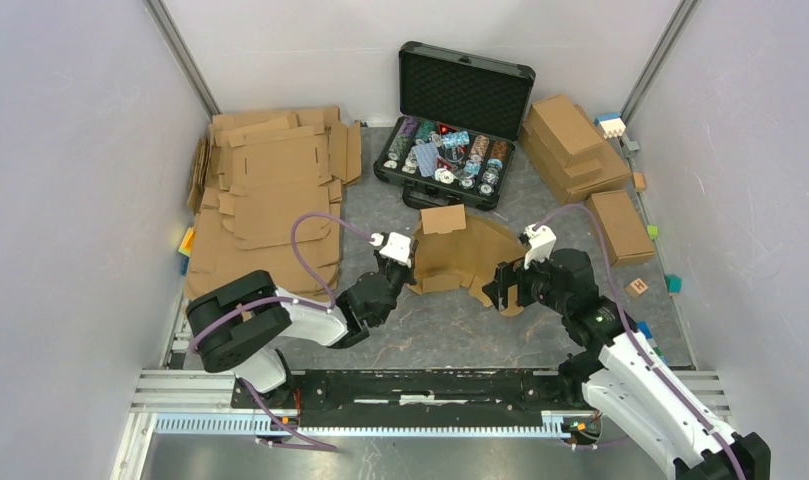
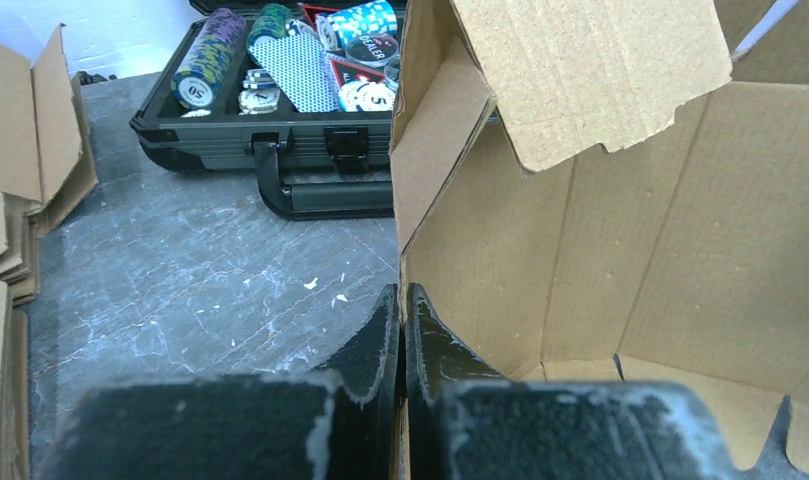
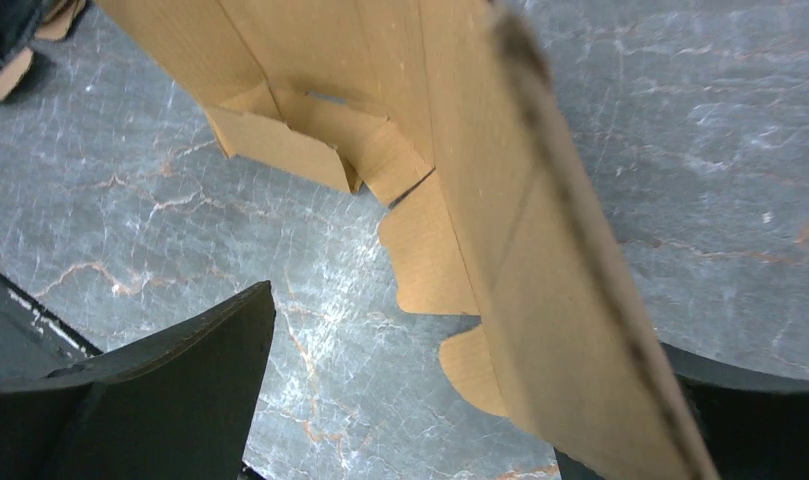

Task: Fold the paper box

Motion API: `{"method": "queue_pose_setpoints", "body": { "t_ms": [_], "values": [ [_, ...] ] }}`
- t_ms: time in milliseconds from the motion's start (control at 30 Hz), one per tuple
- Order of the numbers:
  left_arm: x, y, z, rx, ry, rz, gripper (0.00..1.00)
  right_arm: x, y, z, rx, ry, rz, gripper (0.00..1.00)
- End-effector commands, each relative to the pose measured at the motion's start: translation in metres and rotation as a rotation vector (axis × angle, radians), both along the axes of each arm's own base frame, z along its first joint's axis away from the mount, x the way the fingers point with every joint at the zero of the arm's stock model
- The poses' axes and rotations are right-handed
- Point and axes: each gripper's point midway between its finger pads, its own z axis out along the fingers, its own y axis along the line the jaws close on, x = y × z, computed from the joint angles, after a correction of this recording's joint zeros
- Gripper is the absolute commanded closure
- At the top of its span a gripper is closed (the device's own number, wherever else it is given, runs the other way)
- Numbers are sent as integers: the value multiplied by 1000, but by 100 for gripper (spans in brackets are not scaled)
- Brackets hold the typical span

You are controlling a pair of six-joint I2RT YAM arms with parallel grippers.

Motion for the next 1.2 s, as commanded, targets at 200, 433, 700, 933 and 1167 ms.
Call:
{"method": "queue_pose_setpoints", "body": {
  "t_ms": [200, 433, 700, 933, 1167],
  "values": [
    [-3, 0, 10, -40, -53, -13, 98, 23, -39, 32, -30, -89, -288, 2],
    [-5, -2, 13, -24, -71, -34, 98, 19, -44, 78, 34, -255, -284, 2],
    [-6, -3, 14, -12, -79, -40, 98, 12, -53, 105, 31, -319, -291, 2],
    [-7, -4, 14, -3, -85, -44, 98, 2, -54, 151, 62, -388, -263, 2],
    [-7, -4, 15, -10, -84, -42, 98, -23, 0, 182, 133, -438, 109, 32]
  ]
}}
